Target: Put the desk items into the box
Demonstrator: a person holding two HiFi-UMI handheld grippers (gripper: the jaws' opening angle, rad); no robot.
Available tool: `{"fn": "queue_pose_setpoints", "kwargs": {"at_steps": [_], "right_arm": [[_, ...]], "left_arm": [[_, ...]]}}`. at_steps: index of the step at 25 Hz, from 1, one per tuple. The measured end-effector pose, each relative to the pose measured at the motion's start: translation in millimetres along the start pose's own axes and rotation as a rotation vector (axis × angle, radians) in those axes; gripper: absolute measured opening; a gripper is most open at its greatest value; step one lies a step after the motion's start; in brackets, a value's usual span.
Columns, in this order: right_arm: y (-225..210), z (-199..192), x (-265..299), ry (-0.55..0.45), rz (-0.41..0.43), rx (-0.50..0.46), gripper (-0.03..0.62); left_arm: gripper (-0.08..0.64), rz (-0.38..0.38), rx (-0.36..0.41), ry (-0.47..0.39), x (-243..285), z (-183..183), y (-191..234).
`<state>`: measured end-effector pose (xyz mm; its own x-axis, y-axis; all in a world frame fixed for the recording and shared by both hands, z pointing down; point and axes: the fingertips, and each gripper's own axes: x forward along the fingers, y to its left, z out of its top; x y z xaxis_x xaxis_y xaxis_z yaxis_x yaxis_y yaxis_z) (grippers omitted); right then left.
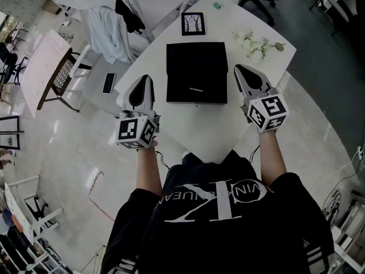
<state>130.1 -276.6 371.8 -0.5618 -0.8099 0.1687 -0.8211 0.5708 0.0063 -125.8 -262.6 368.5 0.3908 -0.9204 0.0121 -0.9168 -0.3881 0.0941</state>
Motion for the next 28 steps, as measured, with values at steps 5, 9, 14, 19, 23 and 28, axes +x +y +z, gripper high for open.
{"fn": "queue_pose_setpoints", "kwargs": {"at_steps": [5,9,14,19,23,28], "right_arm": [[1,-3,-1,0.003,-0.002,0.003,0.014],[2,-4,-2,0.006,-0.003,0.005,0.014],[0,-8,-1,0.008,-0.003,0.009,0.014],[2,-9,0,0.009,0.002,0.012,0.014],[2,-10,-1,0.011,0.002,0.014,0.014],[1,-11,0,0.013,0.002,0.018,0.014]], "left_arm": [[0.011,-0.001,-0.001,0.002,0,-1,0],[0.011,0.000,-0.002,0.005,-2,-2,1],[0.011,-0.002,-0.004,0.008,0,-5,1],[0.011,-0.005,-0.003,0.011,1,-6,1],[0.011,-0.006,-0.006,0.016,0,-8,-1],[0.011,-0.009,-0.007,0.020,2,-9,-1]]}}
